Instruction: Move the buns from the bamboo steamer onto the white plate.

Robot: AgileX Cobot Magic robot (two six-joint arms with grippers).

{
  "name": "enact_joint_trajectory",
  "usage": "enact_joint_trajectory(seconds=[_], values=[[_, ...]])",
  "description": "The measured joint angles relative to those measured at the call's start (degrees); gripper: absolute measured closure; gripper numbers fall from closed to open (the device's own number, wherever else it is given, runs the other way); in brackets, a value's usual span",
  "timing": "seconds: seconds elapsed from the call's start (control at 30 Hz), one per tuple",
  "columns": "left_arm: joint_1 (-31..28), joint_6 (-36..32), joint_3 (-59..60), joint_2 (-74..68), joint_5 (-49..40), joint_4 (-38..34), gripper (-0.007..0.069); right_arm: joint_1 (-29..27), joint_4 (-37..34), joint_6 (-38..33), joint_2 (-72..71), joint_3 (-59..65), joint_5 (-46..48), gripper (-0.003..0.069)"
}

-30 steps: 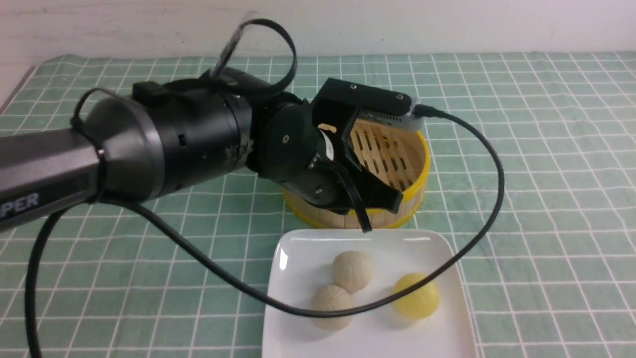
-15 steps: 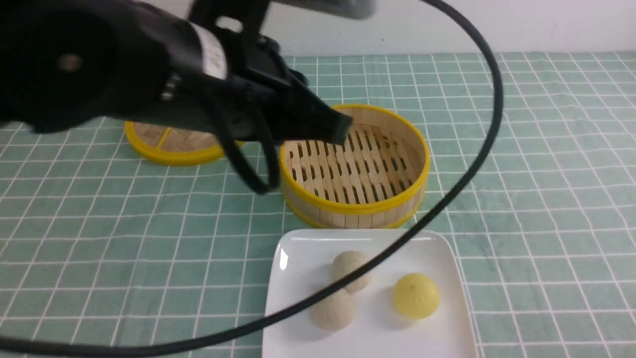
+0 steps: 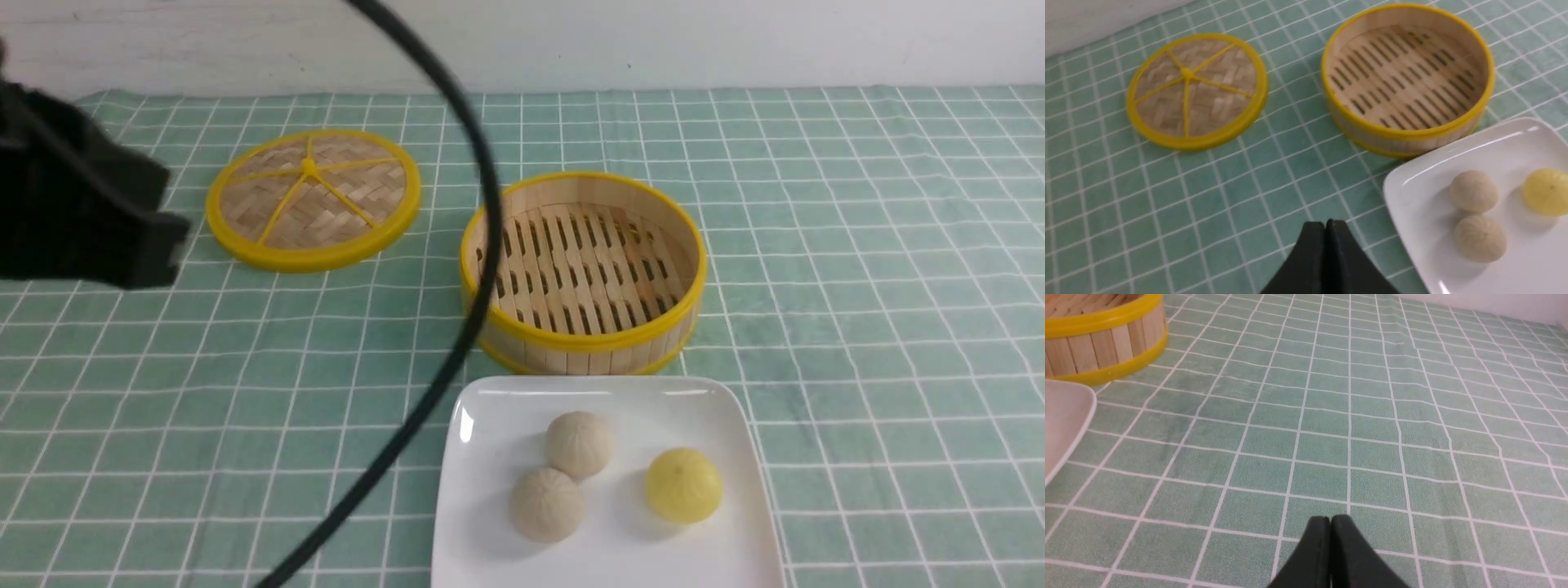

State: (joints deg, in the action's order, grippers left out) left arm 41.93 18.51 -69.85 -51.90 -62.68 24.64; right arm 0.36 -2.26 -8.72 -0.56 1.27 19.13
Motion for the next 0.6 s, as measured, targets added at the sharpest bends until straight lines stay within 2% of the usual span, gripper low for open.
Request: enact_joint_trajectory(seconds=[0.1, 0.23, 0.6], values=[[0.0, 4.9, 3.7, 4.7, -2.9, 3.9, 0.0617, 0.0, -0.2, 0.6, 0.0, 0.0, -0.2, 0.0633], [0.0, 9.1, 8.2, 10.4, -5.2, 5.5, 0.0615, 0.0, -1.6, 3.5, 0.0, 0.0, -0.4, 0.0627], [0.0, 18.2, 19.8, 25.1, -5.8, 2.8, 0.0615, 0.0, -1.9, 4.7, 0.0, -0.4, 2.9, 0.0611]])
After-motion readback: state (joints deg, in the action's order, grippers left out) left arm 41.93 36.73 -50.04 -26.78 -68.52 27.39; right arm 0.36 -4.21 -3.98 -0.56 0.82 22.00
